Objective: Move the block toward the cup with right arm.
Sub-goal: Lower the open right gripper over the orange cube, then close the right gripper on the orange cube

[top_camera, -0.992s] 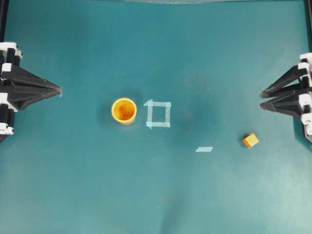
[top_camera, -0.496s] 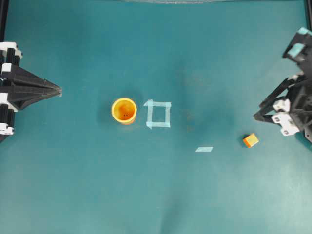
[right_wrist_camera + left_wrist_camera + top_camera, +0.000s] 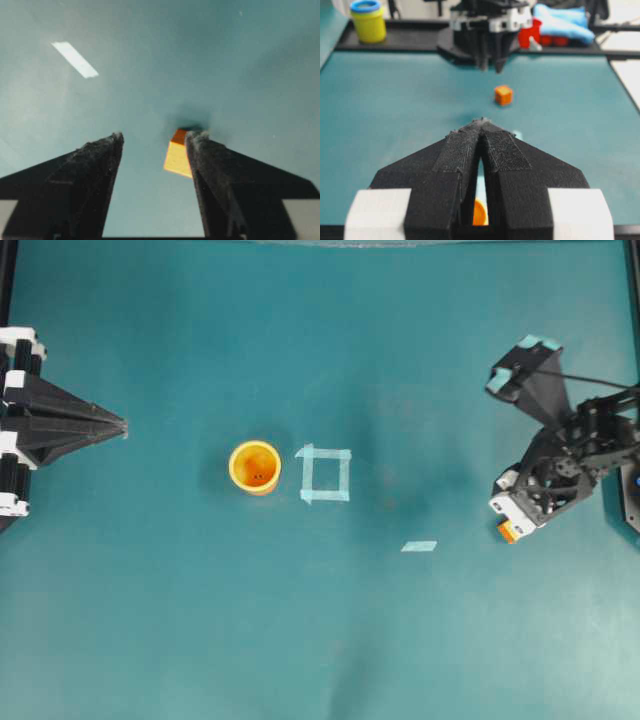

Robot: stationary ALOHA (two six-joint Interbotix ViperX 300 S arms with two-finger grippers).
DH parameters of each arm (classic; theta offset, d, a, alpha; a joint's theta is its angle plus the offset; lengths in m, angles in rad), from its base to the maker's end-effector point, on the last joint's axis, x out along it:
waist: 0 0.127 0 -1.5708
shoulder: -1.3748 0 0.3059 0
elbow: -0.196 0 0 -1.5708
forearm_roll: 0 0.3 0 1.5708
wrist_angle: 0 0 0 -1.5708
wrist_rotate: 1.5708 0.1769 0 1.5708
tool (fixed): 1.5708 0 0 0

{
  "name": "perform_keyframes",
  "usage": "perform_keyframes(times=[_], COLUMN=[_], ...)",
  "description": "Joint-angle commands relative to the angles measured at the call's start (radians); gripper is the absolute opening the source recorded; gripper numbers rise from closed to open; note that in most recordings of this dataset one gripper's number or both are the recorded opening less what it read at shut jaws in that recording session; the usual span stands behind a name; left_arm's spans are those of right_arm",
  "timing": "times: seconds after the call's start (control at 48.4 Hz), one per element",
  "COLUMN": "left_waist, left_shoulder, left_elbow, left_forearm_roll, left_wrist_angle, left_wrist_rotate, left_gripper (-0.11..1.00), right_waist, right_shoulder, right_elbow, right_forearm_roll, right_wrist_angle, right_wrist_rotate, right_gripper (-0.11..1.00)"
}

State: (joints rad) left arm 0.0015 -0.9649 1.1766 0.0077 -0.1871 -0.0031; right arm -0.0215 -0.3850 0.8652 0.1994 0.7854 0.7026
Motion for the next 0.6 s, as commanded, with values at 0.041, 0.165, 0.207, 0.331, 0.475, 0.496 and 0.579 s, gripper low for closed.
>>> perform_keyframes(times=[0.041,0.165,0.207,0.331,0.475,0.496,0.579], left_waist=[0.000,0.000,0.000,0.000,0.002,0.000,0.000], left_shoulder=[0.008,0.008,0.008,0.008,0.008,0.008,0.008], left_elbow=[-0.025,-0.025,-0.026,-0.026,-0.025,-0.026,-0.025], left_forearm_roll=[0.002,0.002,0.002,0.002,0.003,0.003,0.003], left_wrist_angle=[0.003,0.006,0.006,0.006,0.006,0.006,0.006], left_wrist_rotate=[0.002,0.002,0.003,0.006,0.008,0.008,0.008], left_gripper=[0.00,0.00,0.00,0.00,0.00,0.00,0.00], right_waist=[0.023,0.057,0.072,0.130,0.183,0.187,0.209], right_shoulder=[0.020,0.026,0.026,0.034,0.067,0.074,0.100], right_elbow=[-0.040,-0.038,-0.035,-0.031,-0.029,-0.029,-0.029], right_forearm_roll=[-0.029,-0.067,-0.077,-0.101,-0.152,-0.160,-0.183], right_wrist_angle=[0.035,0.055,0.060,0.066,0.066,0.066,0.066], right_wrist_rotate=[0.061,0.161,0.196,0.298,0.399,0.411,0.451], right_gripper=[0.57,0.57,0.57,0.57,0.57,0.57,0.57])
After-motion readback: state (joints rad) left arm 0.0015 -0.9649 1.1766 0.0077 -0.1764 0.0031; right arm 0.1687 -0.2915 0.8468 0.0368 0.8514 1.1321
